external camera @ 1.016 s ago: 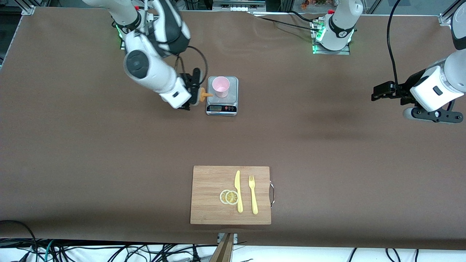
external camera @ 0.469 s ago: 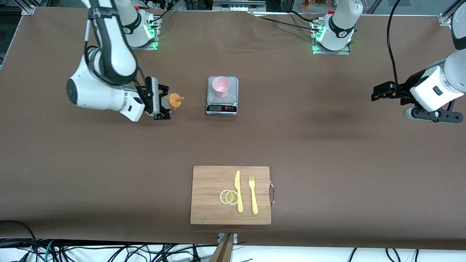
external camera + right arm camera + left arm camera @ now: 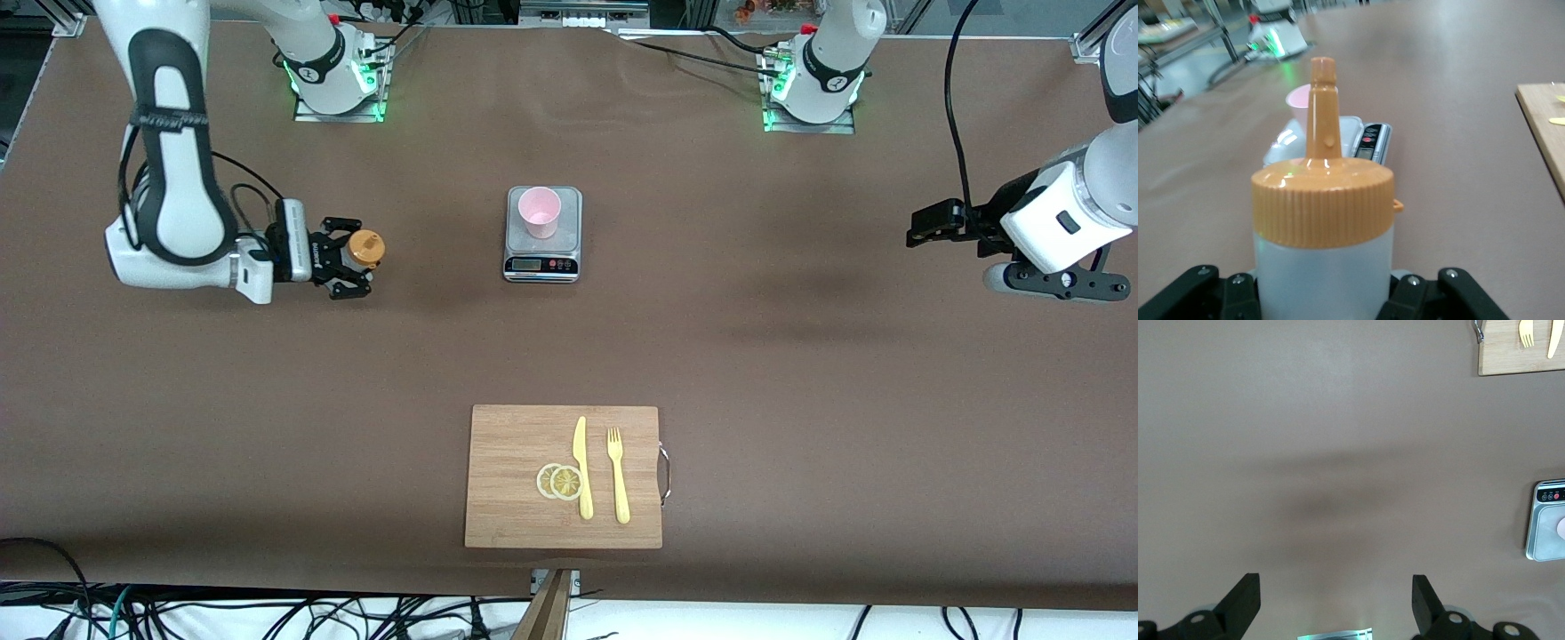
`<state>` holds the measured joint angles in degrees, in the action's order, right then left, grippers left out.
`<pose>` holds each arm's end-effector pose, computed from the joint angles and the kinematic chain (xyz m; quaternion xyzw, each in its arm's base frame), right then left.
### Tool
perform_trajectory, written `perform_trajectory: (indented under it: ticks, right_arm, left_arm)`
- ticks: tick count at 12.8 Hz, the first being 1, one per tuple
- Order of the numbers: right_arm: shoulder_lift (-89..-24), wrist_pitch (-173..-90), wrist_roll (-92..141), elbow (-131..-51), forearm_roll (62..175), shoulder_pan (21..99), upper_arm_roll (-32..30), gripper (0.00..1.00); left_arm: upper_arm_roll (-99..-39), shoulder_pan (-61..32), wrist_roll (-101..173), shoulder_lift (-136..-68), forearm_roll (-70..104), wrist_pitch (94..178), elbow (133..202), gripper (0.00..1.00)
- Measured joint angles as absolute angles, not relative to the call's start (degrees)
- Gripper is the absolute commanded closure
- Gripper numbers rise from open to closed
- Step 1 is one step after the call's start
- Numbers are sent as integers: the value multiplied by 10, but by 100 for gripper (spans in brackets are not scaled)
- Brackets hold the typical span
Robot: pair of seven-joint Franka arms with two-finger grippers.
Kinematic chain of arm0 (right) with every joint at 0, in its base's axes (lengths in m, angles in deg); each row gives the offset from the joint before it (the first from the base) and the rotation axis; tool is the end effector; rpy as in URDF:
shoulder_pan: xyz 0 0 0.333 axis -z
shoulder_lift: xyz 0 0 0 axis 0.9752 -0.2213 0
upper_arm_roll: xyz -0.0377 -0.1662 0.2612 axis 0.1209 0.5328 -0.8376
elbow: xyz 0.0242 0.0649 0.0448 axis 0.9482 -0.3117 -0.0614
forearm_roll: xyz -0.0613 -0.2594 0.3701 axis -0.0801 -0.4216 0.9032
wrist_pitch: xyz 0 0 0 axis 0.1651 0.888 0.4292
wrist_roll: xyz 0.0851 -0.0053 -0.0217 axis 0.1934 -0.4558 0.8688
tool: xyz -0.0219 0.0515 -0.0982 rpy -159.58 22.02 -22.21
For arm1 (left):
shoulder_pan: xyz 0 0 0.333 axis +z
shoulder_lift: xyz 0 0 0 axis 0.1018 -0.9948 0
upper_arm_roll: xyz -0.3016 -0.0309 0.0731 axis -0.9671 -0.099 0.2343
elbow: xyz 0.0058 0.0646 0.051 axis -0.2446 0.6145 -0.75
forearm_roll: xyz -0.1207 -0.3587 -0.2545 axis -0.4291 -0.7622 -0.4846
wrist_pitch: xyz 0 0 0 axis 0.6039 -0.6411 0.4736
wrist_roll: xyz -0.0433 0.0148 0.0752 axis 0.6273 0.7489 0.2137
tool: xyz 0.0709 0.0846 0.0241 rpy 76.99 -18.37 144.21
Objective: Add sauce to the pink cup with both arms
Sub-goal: 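Turn the bottle upright and carry it back with the right gripper, then lower the squeeze bottle onto the table and open the right gripper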
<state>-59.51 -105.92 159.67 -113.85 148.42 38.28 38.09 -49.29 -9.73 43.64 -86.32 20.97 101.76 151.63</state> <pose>0.5504 0.0355 0.1799 -0.5670 -0.6625 -0.2511 0.4202 0.6507 -0.0429 0.5525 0.9935 -0.0375 -0.0982 0.0431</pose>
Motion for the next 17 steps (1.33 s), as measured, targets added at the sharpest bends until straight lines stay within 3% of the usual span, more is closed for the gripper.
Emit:
perform_trajectory:
  ticks: [6,12,13,14,15,17]
  right_arm:
    - [-719,-854,1750,-1128,1508,495,380,74]
    - [-757,-858,1751,-1079,1557,551,289,69]
    - [-772,-860,1751,-1062,1574,555,278,59]
    - [-786,-861,1752,-1048,1593,556,270,23]
    - [-799,-861,1752,-1036,1615,556,260,0]
    - [-814,-863,1752,-1019,1646,556,243,0]
  left_arm:
    - [-493,-97,436,-864,210,1018,1516,0]
    - [-493,-97,436,-864,210,1018,1516,0]
    - [-493,-97,436,-864,210,1018,1516,0]
    - [-493,-97,436,-864,210,1018,1516,0]
    - [-493,-97,436,-864,210,1018,1516,0]
    - [-493,-97,436,-864,210,1018,1516,0]
